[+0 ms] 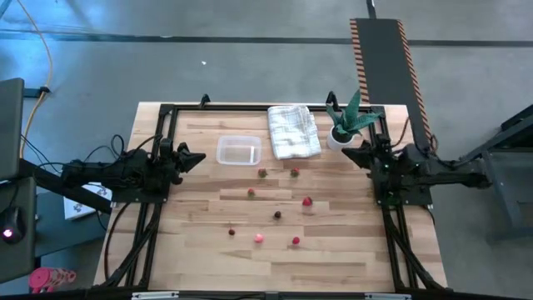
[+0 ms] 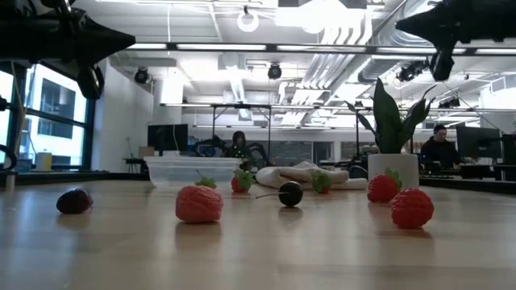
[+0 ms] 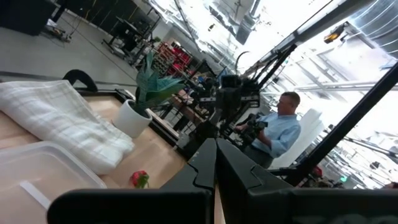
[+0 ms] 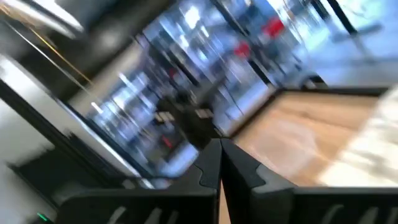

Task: Pick and placing Produce into tupperware
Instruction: Put the red strawberry into the transparent bin

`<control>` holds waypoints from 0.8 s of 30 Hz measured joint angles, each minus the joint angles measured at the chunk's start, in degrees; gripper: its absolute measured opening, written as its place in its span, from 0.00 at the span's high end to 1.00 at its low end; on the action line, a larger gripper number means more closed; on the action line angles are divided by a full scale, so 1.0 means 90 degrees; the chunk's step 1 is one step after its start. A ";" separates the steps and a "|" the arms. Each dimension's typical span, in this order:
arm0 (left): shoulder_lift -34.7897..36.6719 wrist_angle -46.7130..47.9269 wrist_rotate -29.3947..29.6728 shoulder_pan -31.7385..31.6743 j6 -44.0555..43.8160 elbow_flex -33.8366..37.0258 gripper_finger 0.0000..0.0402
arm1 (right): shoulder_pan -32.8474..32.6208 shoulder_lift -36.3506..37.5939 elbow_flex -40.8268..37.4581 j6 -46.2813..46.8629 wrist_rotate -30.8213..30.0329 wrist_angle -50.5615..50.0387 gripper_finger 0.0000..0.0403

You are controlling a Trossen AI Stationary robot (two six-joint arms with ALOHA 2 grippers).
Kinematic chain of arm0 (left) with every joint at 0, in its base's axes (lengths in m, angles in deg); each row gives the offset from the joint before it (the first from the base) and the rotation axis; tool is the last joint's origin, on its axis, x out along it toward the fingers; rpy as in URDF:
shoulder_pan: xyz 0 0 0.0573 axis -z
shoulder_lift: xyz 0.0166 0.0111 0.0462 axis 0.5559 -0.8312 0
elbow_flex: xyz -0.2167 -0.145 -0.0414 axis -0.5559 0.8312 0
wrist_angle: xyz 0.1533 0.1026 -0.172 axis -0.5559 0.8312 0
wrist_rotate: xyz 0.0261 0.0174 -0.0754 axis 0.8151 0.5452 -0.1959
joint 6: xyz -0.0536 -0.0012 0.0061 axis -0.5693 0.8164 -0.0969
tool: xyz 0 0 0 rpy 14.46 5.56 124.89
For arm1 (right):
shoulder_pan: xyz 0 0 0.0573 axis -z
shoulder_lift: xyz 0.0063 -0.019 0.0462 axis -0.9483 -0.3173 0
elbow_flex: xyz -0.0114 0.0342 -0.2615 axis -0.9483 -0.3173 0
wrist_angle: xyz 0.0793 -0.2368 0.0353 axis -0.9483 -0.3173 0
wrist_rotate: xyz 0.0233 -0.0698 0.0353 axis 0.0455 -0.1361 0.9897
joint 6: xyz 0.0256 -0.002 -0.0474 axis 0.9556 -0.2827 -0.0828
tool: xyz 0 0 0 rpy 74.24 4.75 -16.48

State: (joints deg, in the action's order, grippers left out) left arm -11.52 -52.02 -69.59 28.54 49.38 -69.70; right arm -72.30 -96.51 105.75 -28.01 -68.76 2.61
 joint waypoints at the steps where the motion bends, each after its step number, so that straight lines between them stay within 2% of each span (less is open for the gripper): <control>1: 0.0000 0.0004 0.0000 0.0000 0.0000 0.0000 1.00 | -0.0025 -0.0369 0.0361 -0.0056 0.0006 -0.0438 1.00; 6: 0.0000 0.0013 -0.0005 0.0000 0.0005 0.0000 1.00 | -0.0091 -0.2457 0.2184 -0.0056 0.0228 -0.3107 1.00; 10: 0.0000 0.0115 -0.0053 0.0000 0.0028 0.0000 1.00 | -0.0091 -0.3998 0.3369 -0.0054 0.1030 -0.4923 1.00; 14: 0.0000 0.0218 -0.0211 0.0000 0.0078 0.0000 1.00 | -0.0091 -0.5195 0.4331 -0.0405 0.1734 -0.6220 1.00; 19: 0.0000 0.0182 -0.0261 0.0000 -0.0024 0.0000 1.00 | -0.0091 -0.6197 0.5052 -0.1113 0.2037 -0.7073 1.00; 24: 0.0000 0.0187 -0.0308 0.0000 -0.0019 0.0000 1.00 | -0.0003 -0.6809 0.5099 -0.1291 0.2670 -0.7185 0.99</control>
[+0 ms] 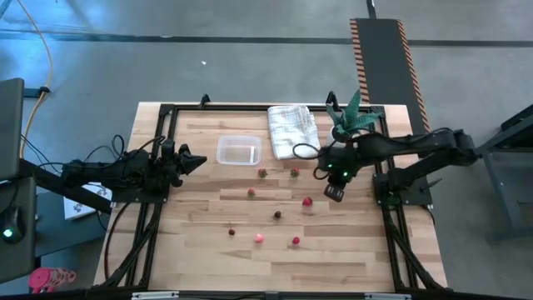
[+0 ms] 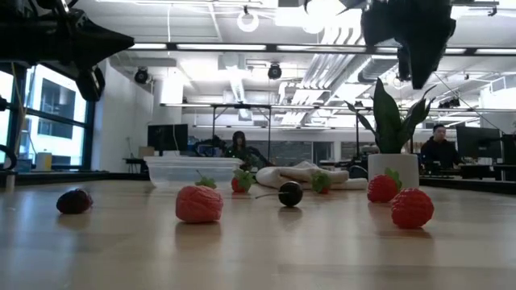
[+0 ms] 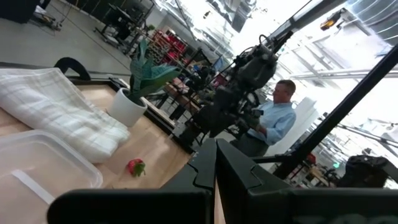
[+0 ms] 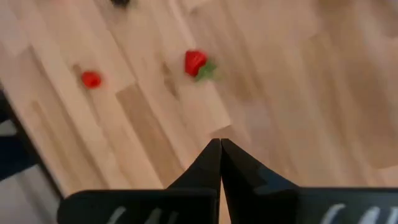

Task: Pick and placing Produce into tupperware
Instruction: Put the red strawberry into the transparent bin

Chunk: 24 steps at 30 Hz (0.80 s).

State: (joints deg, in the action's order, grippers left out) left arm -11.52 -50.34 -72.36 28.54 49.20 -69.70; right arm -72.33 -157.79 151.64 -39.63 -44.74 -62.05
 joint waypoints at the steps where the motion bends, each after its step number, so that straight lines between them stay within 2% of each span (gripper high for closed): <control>1: 0.0000 0.0005 0.0000 0.0000 0.0000 0.0000 1.00 | 0.0023 -0.0114 -0.0050 -0.0077 0.0145 -0.0011 0.98; 9: 0.0000 0.0219 -0.0002 0.0000 -0.0002 0.0000 1.00 | 0.0048 -0.0783 -0.0312 -0.0412 0.0340 0.0360 0.76; 14: 0.0000 0.0290 -0.0001 0.0000 -0.0005 0.0000 1.00 | -0.0135 -0.1056 -0.0310 -0.1276 -0.0346 0.1047 0.65; 19: 0.0000 0.0291 0.0000 0.0000 -0.0005 0.0000 1.00 | -0.0358 -0.1467 -0.0310 -0.2236 -0.0861 0.1382 0.58; 24: 0.0000 0.0320 0.0000 0.0000 -0.0005 0.0000 1.00 | -0.0499 -0.1961 -0.0310 -0.2916 -0.1143 0.1537 0.57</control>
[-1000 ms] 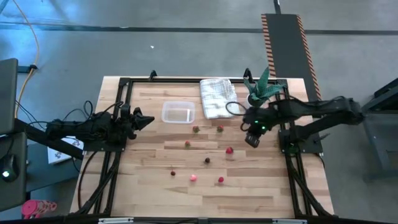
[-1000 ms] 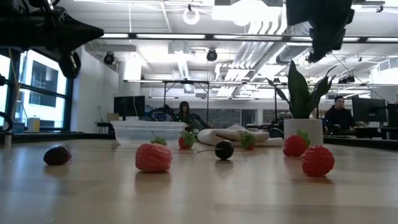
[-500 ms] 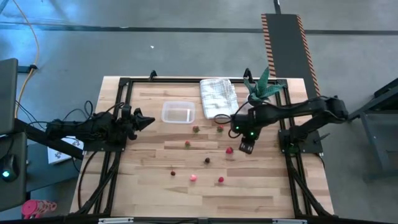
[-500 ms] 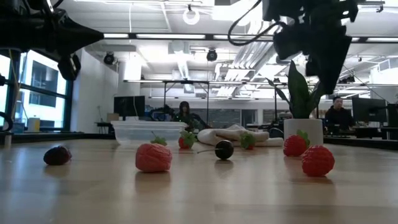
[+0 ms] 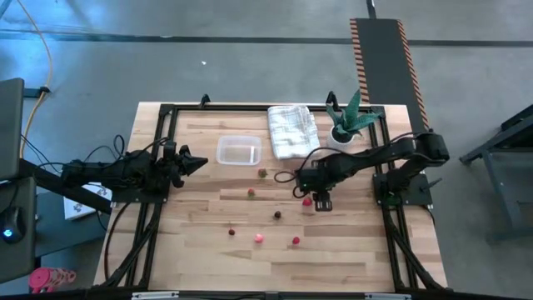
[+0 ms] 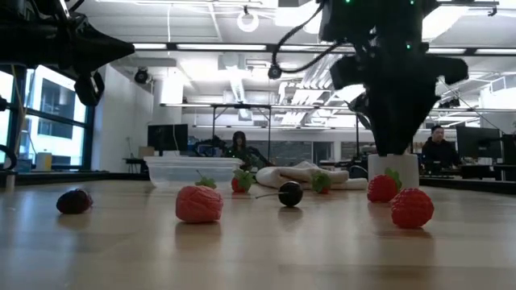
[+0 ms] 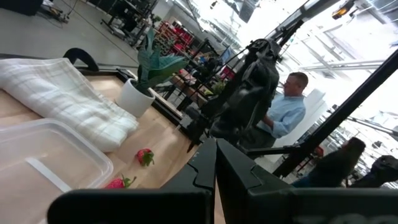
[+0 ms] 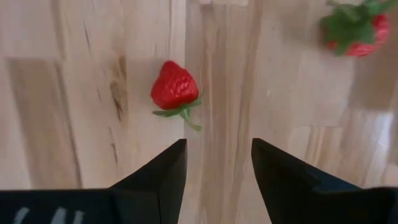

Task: Pick and placing Produce into tupperware
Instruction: Put the red strawberry into the transparent bin

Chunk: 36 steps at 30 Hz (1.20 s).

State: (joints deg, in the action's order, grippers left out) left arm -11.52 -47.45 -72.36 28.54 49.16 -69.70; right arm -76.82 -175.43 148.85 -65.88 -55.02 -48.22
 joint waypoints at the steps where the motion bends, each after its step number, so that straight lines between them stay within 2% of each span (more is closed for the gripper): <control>1: 0.0000 0.0000 0.0001 0.0000 0.0000 0.0000 1.00 | -0.0009 -0.0097 0.0000 -0.0052 -0.0023 0.0002 0.57; 9: 0.0000 0.0000 0.0002 0.0000 -0.0002 0.0000 1.00 | -0.0014 -0.0591 0.0000 -0.0061 -0.0040 0.0111 0.57; 23: 0.0000 0.0002 0.0002 0.0000 -0.0003 0.0000 1.00 | -0.0334 -0.0601 0.0000 -0.0018 0.0100 0.0244 0.57; 36: 0.0000 0.0002 0.0002 0.0000 -0.0003 0.0000 1.00 | -0.0342 -0.0661 0.0000 0.0104 0.0103 0.0449 0.57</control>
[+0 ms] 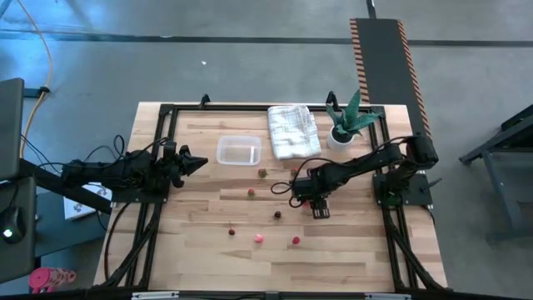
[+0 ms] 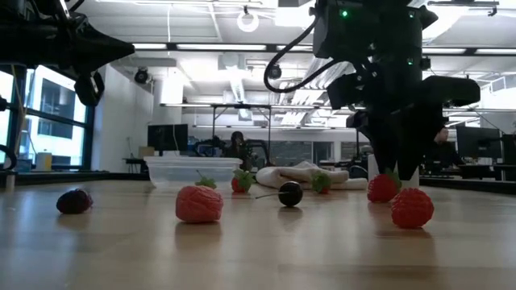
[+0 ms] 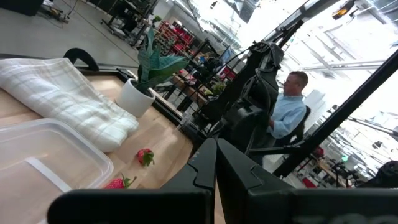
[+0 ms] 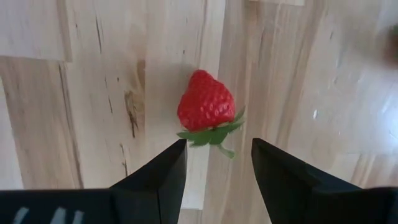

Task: Pick and placing Produce into tupperware
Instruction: Put the red strawberry into the transparent bin

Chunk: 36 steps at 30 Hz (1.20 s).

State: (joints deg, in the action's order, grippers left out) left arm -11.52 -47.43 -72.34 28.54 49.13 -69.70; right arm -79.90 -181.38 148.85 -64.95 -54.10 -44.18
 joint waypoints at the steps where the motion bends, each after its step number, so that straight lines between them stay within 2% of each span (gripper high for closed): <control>1: 0.0000 0.0002 0.0000 0.0000 0.0001 0.0000 1.00 | -0.0002 -0.0051 0.0000 0.0000 0.0002 -0.0004 0.57; 9: 0.0000 0.0002 -0.0051 0.0000 -0.0002 0.0000 1.00 | -0.0002 -0.0478 0.0000 0.0045 0.0002 0.0114 0.57; 12: 0.0002 0.0000 -0.0053 0.0000 -0.0004 0.0000 1.00 | -0.0002 -0.0503 0.0000 0.0118 -0.0002 0.0234 0.60; 15: 0.0000 0.0001 -0.0056 0.0000 -0.0015 0.0000 1.00 | -0.0002 -0.0504 0.0000 0.0290 -0.0141 0.0230 0.68; 20: 0.0002 0.0000 -0.0068 0.0000 -0.0014 -0.0002 1.00 | -0.0002 -0.0504 0.0000 0.0541 -0.0185 0.0223 0.93; 22: 0.0002 0.0000 -0.0069 0.0000 -0.0014 -0.0001 1.00 | -0.0002 -0.0504 0.0000 0.0574 -0.0182 0.0221 0.98; 30: -0.0050 -0.0002 0.0159 0.0000 -0.0179 -0.0002 1.00 | -0.0002 -0.0156 0.0000 0.1529 -0.0292 0.0376 0.99; 36: -0.0212 -0.0004 0.0586 0.0000 -0.0188 -0.0002 1.00 | 0.0064 0.0833 0.0000 0.2182 -0.1060 0.0751 1.00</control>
State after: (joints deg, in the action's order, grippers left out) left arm -13.43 -47.47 -67.07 28.54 47.44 -69.72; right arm -79.33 -173.88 148.85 -45.31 -63.63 -37.42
